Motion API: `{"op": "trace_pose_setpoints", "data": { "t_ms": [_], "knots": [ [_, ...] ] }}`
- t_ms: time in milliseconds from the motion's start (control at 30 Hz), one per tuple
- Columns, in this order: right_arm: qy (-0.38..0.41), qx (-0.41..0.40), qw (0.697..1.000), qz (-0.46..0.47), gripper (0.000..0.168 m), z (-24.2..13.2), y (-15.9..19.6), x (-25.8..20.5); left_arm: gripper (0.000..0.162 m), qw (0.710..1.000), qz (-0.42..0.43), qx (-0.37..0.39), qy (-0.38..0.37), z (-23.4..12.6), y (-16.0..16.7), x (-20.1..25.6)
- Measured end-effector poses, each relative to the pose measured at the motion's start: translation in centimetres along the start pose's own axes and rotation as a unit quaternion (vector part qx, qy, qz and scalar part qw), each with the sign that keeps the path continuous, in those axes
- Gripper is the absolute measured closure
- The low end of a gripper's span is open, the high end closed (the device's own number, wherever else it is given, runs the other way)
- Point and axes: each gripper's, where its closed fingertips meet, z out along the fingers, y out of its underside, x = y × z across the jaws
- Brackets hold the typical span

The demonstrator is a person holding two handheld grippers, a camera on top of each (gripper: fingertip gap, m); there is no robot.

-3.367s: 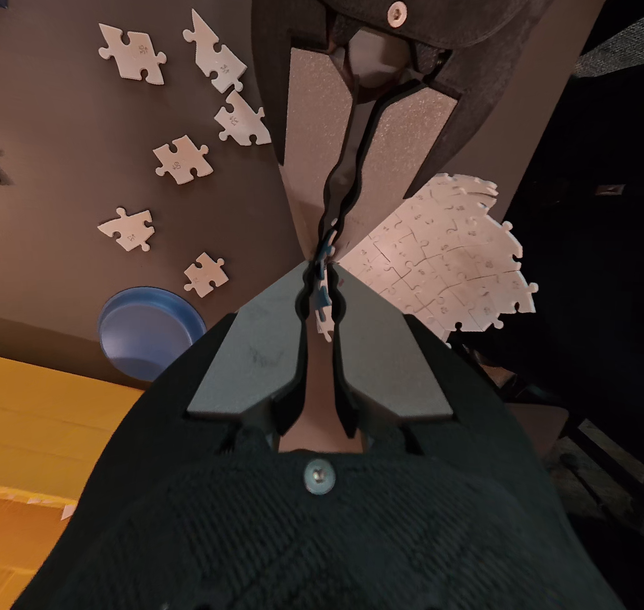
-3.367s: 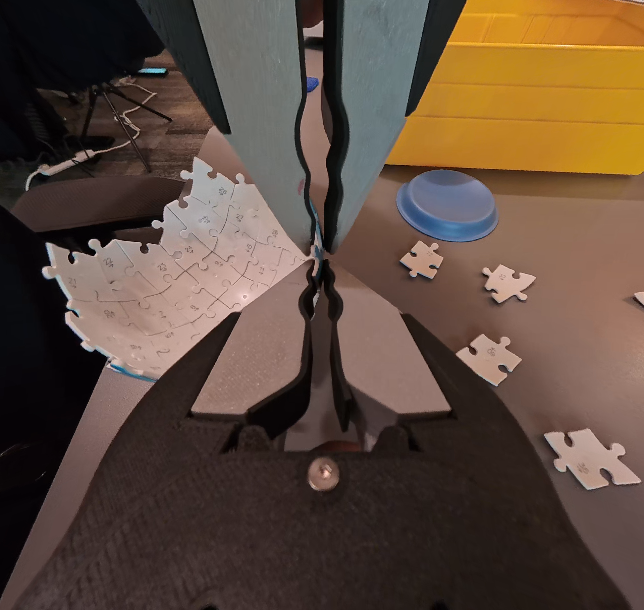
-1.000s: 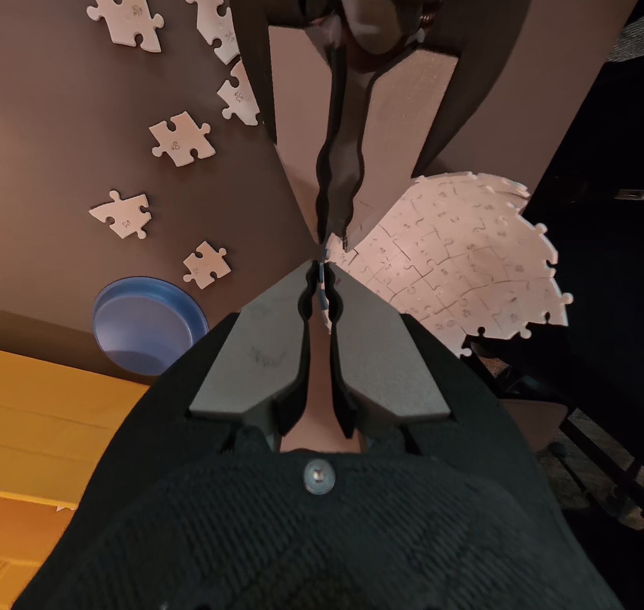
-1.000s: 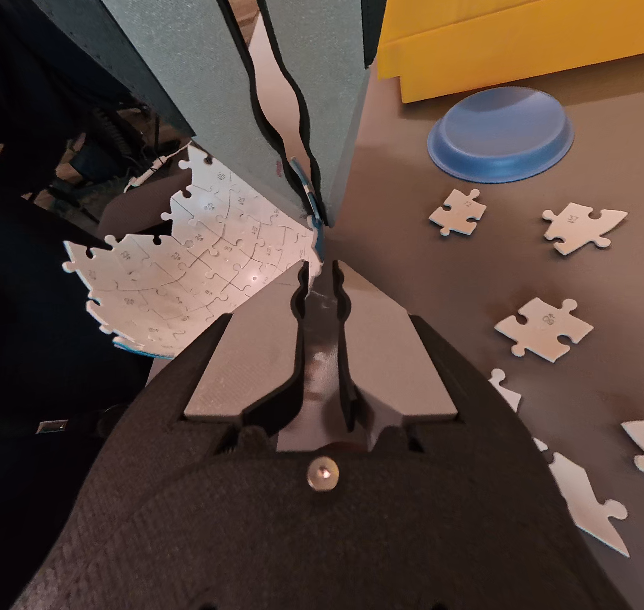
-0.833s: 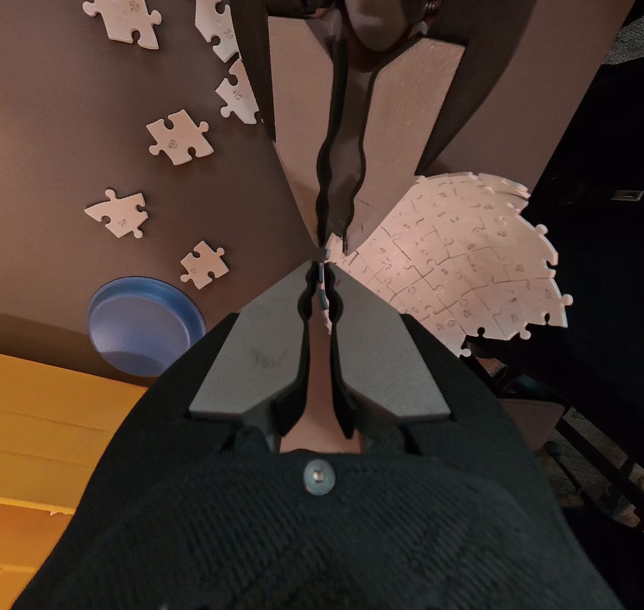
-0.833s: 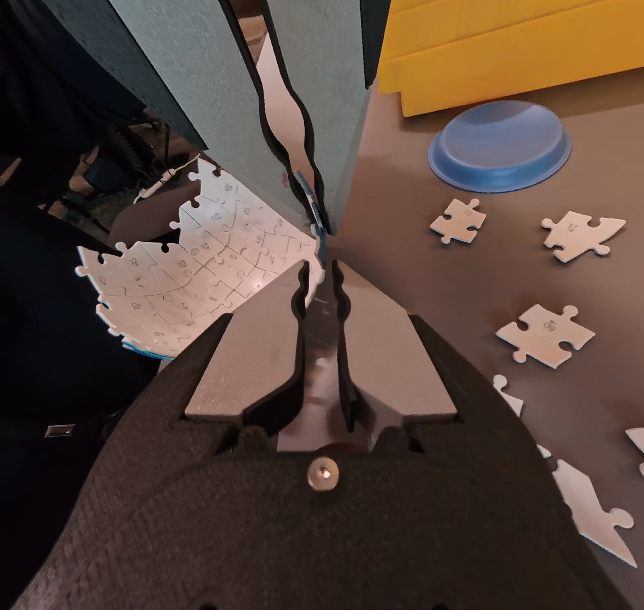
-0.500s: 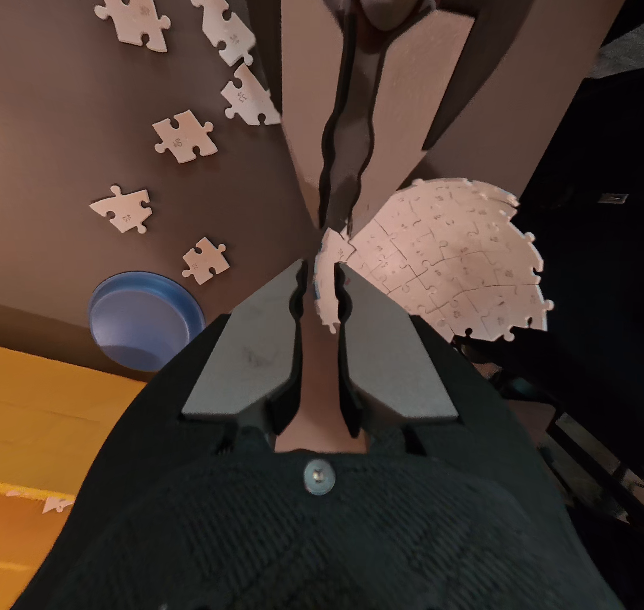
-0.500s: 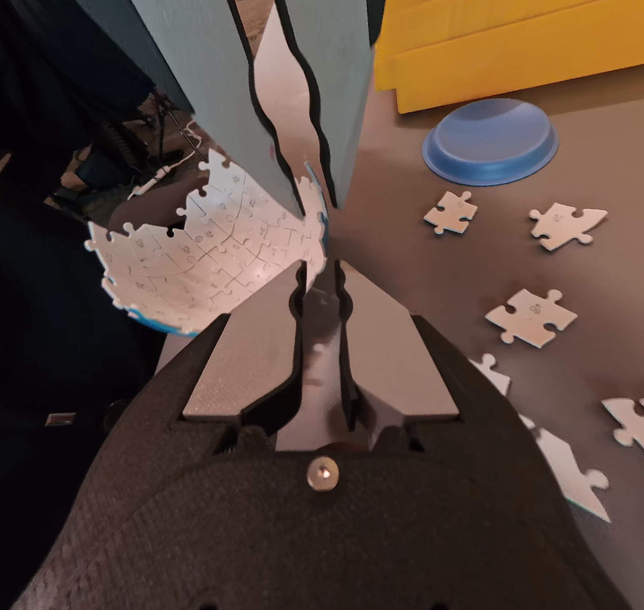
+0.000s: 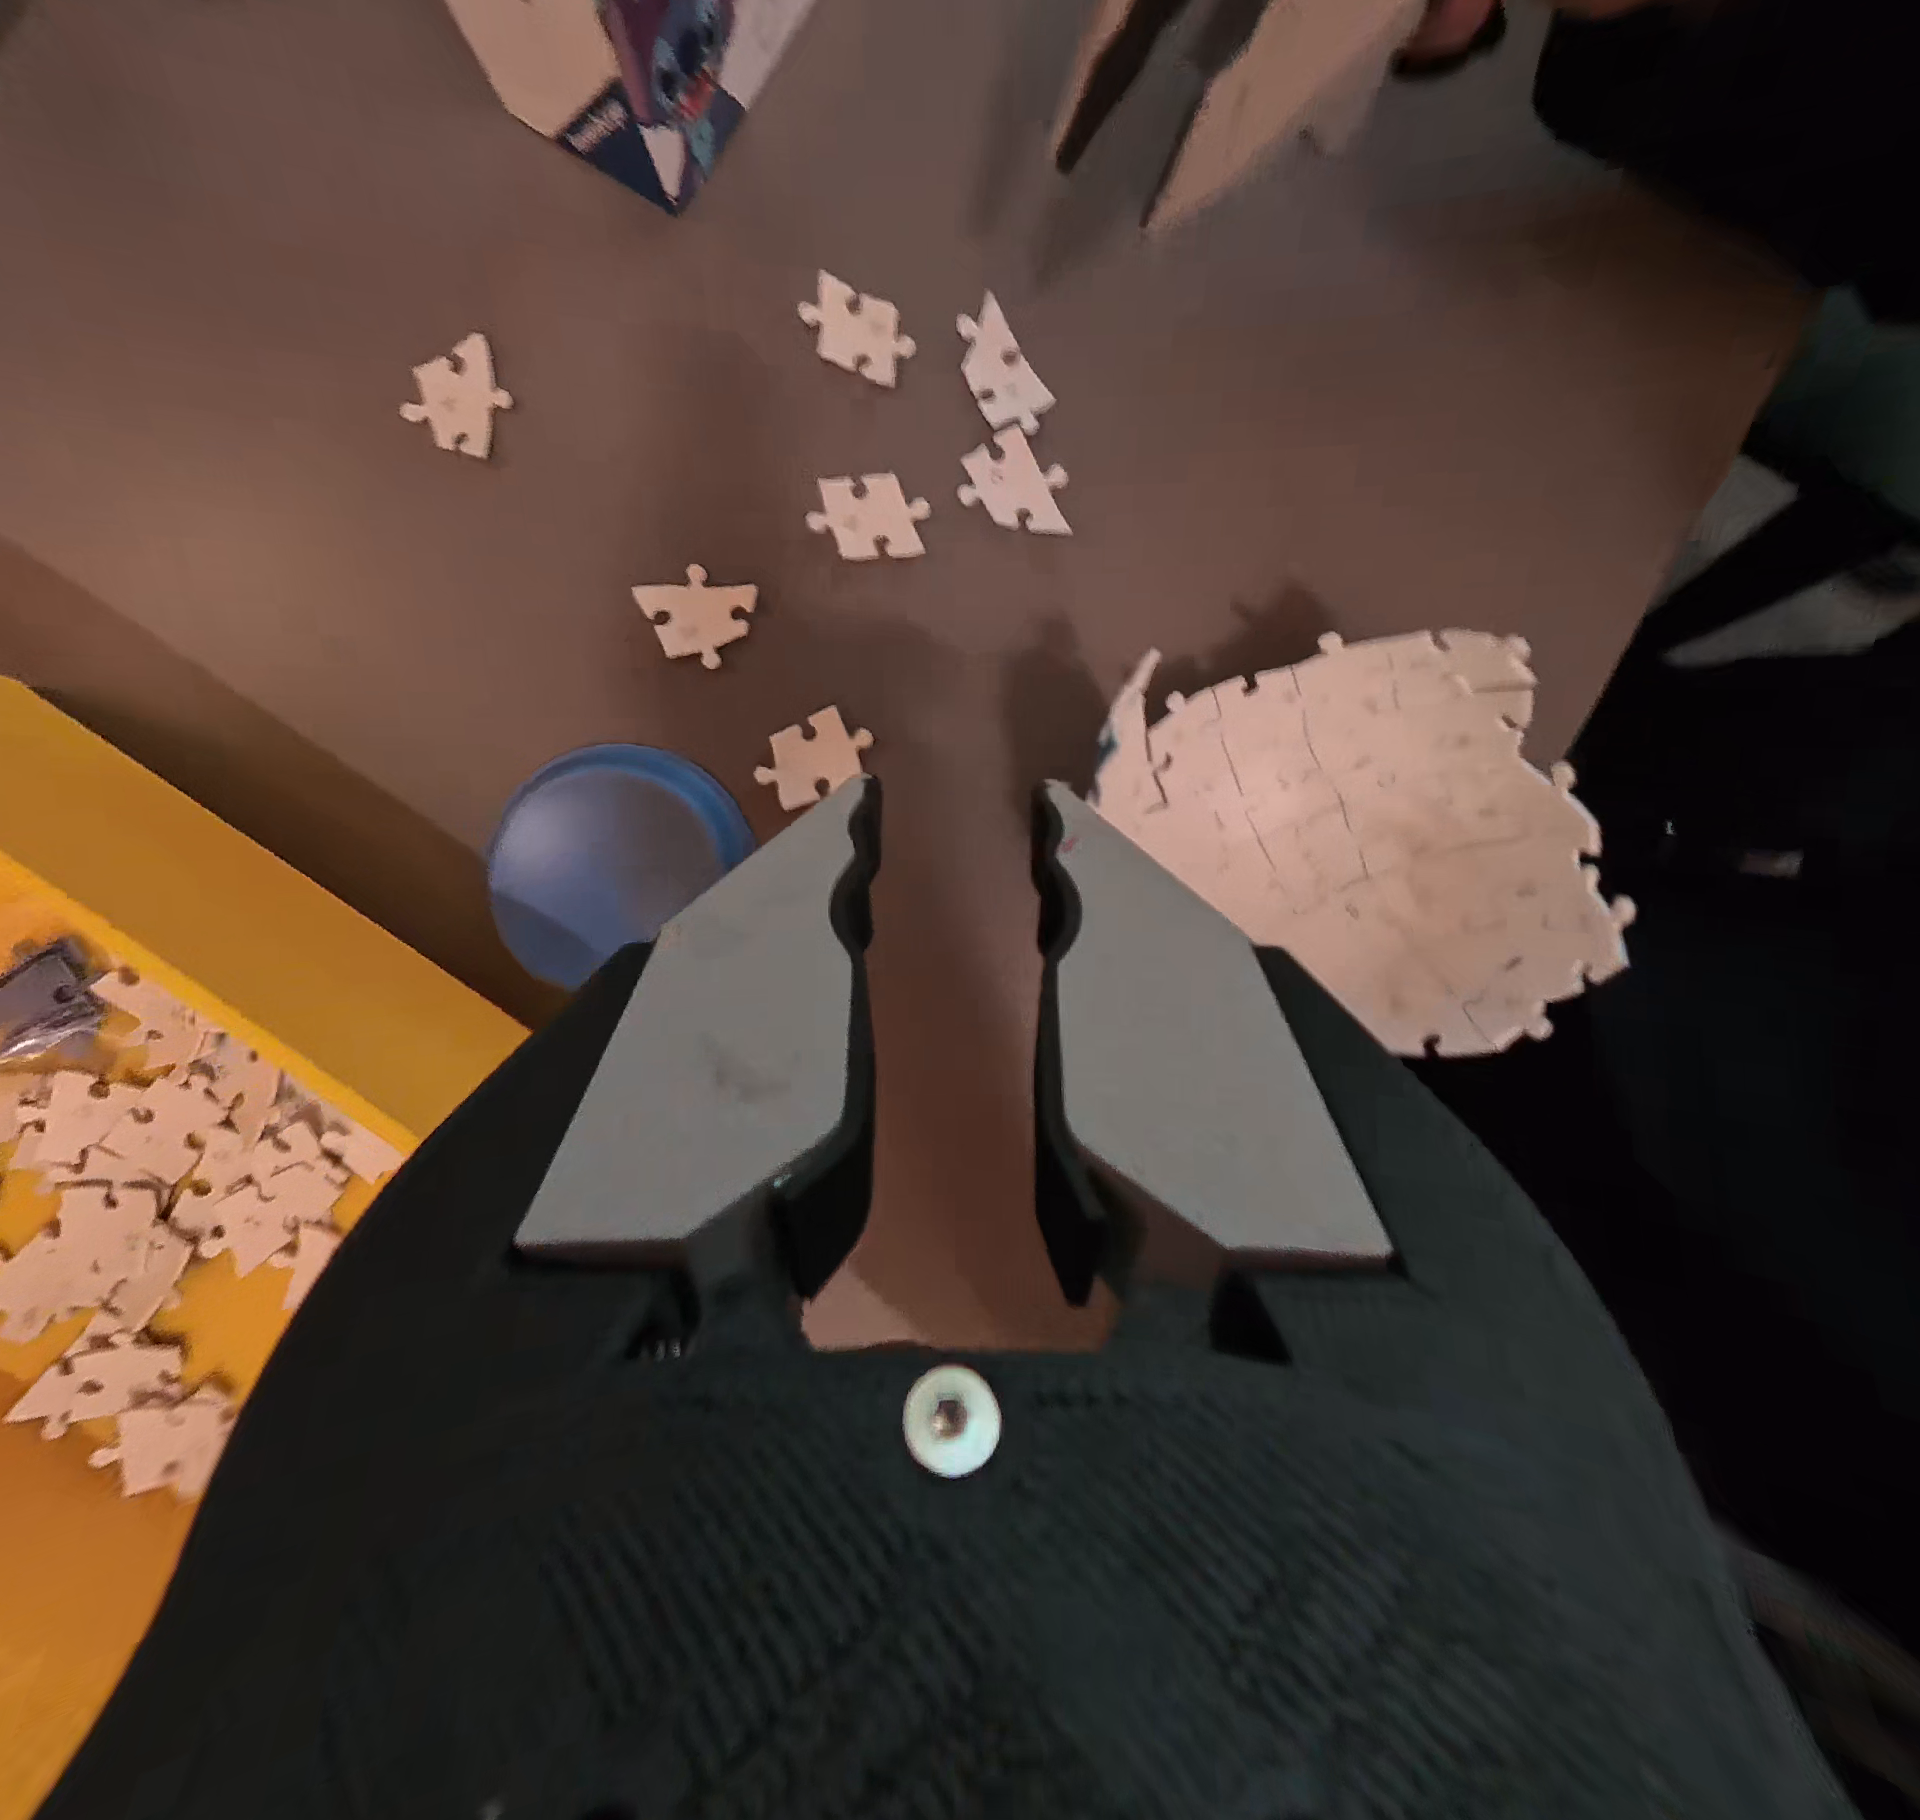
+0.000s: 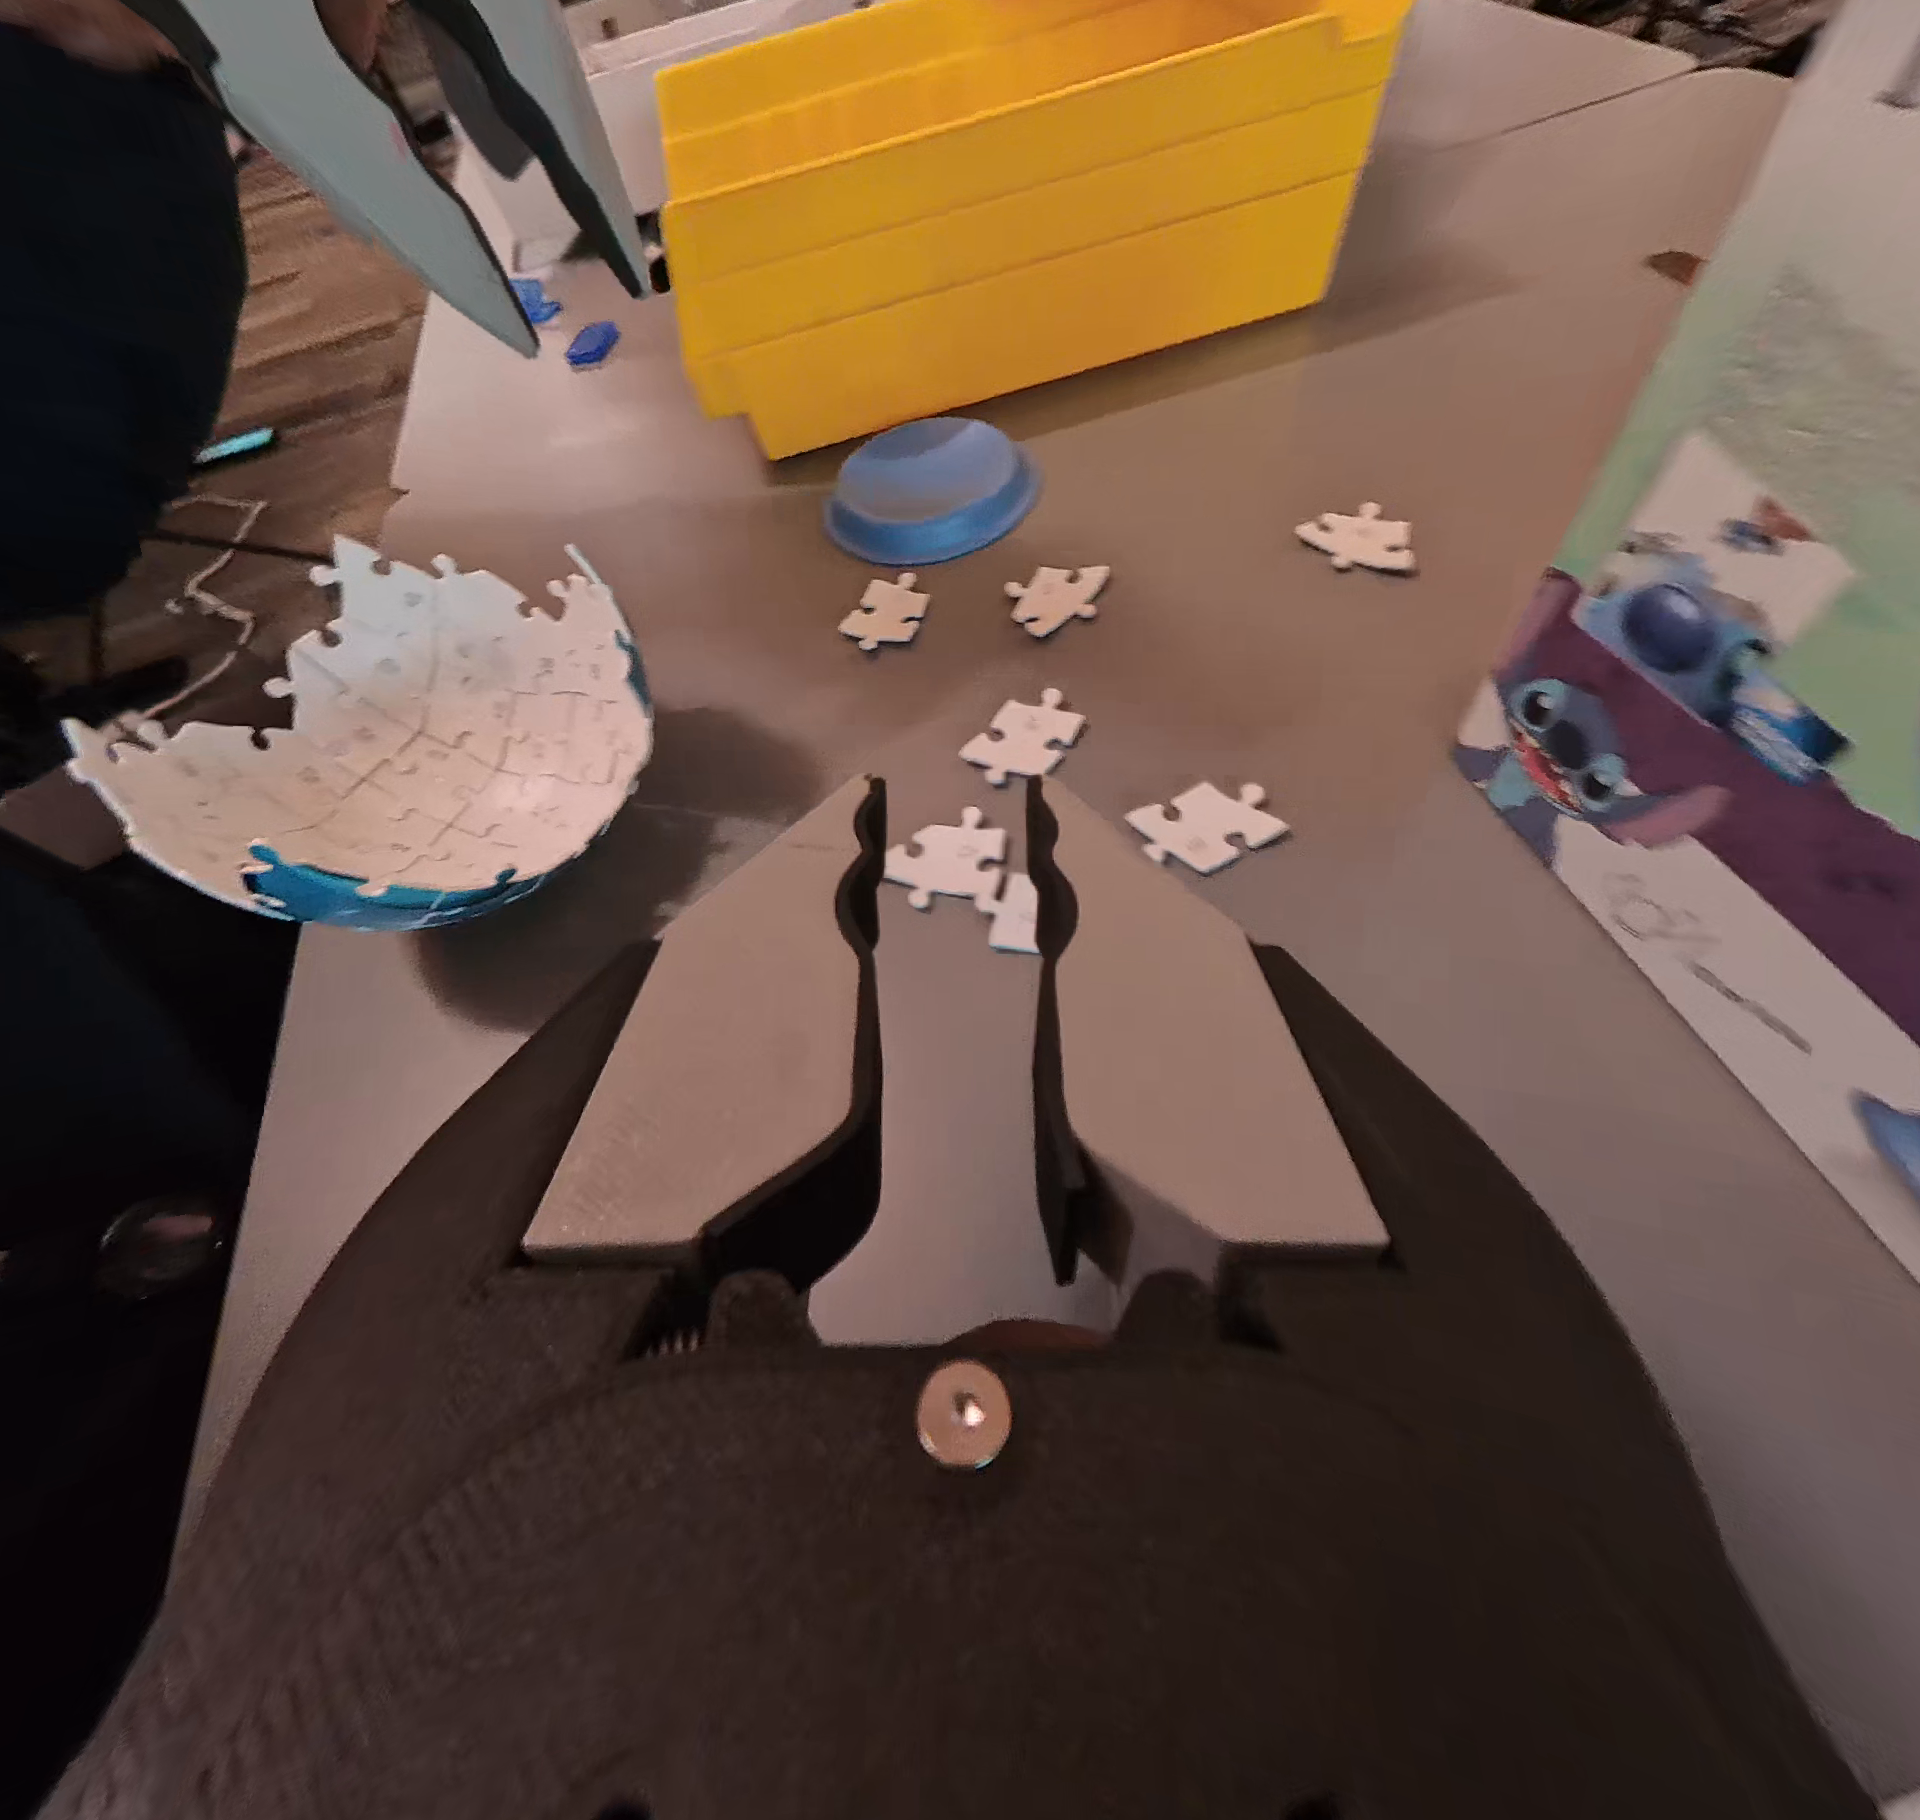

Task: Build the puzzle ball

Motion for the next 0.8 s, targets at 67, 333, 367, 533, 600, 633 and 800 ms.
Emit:
{"op": "trace_pose_setpoints", "data": {
  "t_ms": [67, 333, 367, 533, 600, 633, 800],
  "knots": [
    [0.018, 0.005, 1.000, 0.010, 0.143, -0.5, 0.1, 1.0, 0.133, 0.999, -0.027, 0.036, -0.007, 0.6, -0.5, -1.5],
    [0.084, -0.021, 0.996, 0.005, 0.142, -0.6, 1.5, 3.6, 0.130, 0.993, -0.052, 0.107, 0.002, 4.9, -2.4, -6.1],
    [0.089, -0.024, 0.996, 0.006, 0.142, -0.6, 1.8, 3.8, 0.129, 0.993, -0.060, 0.106, 0.006, 5.4, -2.5, -6.3],
    [0.099, -0.026, 0.994, 0.023, 0.141, -0.2, 2.3, 4.8, 0.126, 0.990, -0.046, 0.131, -0.006, 6.0, -4.2, -5.9],
    [0.099, -0.026, 0.994, 0.026, 0.141, -0.1, 2.4, 5.0, 0.129, 0.990, -0.027, 0.136, -0.015, 6.1, -4.5, -5.8],
    [0.099, -0.025, 0.994, 0.027, 0.141, 0.0, 2.3, 5.0, 0.131, 0.990, -0.021, 0.140, -0.018, 6.2, -4.6, -5.9],
    [0.109, -0.031, 0.993, 0.019, 0.141, 0.5, 2.7, 5.2, 0.131, 0.980, -0.035, 0.194, -0.014, 5.9, -5.4, -5.9]
  ]
}}
